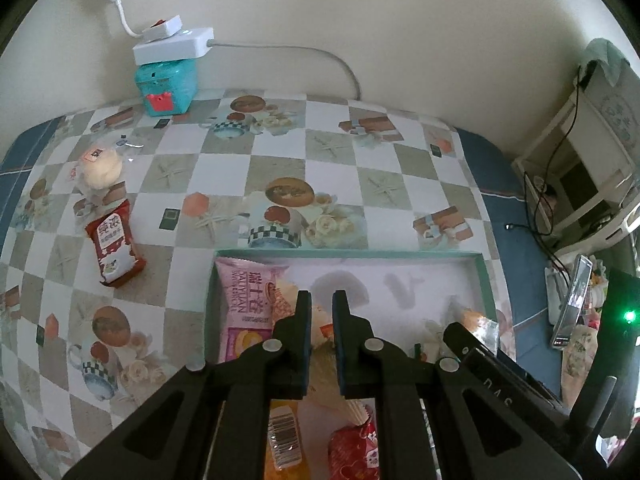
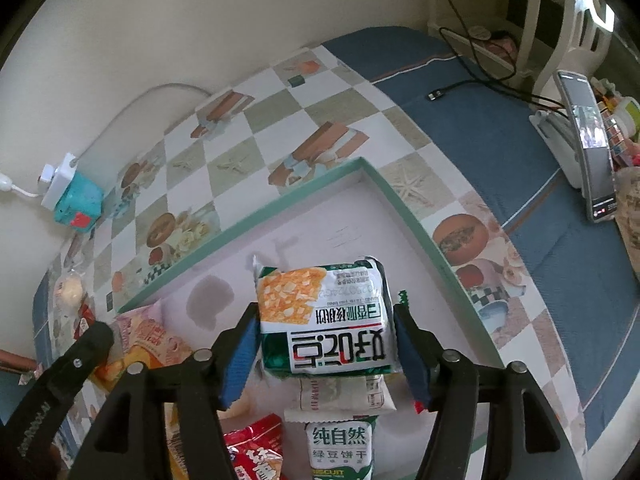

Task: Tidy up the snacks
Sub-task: 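Open both tools to drop the Swiss roll bag and biscuit pack into the tray, then move both tools back toward the round bun and red milk biscuit packet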

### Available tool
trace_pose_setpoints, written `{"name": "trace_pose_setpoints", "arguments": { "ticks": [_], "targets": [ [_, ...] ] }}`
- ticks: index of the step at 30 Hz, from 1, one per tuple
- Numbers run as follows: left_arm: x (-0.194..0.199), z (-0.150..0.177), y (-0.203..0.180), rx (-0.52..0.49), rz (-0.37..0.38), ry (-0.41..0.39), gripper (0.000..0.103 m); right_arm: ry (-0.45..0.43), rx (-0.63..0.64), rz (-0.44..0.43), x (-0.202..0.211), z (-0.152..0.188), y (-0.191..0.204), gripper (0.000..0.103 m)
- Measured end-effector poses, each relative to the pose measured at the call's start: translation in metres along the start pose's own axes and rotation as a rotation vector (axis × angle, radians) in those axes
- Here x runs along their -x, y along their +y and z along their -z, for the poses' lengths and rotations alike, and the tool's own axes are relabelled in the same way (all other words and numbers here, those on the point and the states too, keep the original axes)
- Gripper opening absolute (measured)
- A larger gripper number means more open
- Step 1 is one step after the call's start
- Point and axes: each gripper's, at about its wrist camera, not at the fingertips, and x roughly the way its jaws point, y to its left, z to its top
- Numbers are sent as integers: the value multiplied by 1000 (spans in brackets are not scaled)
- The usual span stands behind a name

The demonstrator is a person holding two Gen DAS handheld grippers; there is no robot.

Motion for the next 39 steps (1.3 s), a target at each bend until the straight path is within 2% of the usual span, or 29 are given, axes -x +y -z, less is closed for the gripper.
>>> {"name": "trace_pose_setpoints", "arguments": {
  "ticks": [1, 2, 3, 5, 8, 10, 12, 13, 18, 23, 29, 39],
  "targets": [
    [1, 0, 1, 1, -2, 4, 12, -4, 4, 6, 1, 0, 1, 74],
    [1, -1, 1, 2, -3, 8, 19, -6, 7, 12, 2, 0, 1, 77],
    [2, -1, 2, 4, -2, 13, 32, -10, 10, 17, 3, -1, 2, 79],
    [6, -3, 3, 7, 2, 10, 47, -15, 18, 27, 5, -1, 2, 81],
    [14, -5, 5, 10, -6, 1, 50, -24, 23, 38, 9, -2, 3, 86],
    [19, -7, 10, 20, -17, -1, 59, -34, 29, 46, 12, -3, 4, 89],
    [25, -10, 18, 47, -35, -7, 73, -46, 34, 49, 16, -4, 4, 100],
    [27, -12, 22, 57, -45, -8, 74, -56, 37, 48, 19, -4, 5, 103],
    [42, -17, 50, 95, -151, -58, 91, -77, 66, 58, 31, -5, 13, 103],
    [52, -20, 84, 138, -278, -80, 94, -106, 100, 58, 46, -3, 25, 103],
    [62, -16, 127, 195, -382, -63, 94, -142, 144, 42, 68, 2, 50, 103],
    [93, -3, 218, 342, -564, -45, 94, -79, 205, 0, 74, 25, 98, 103]
  ]
}}
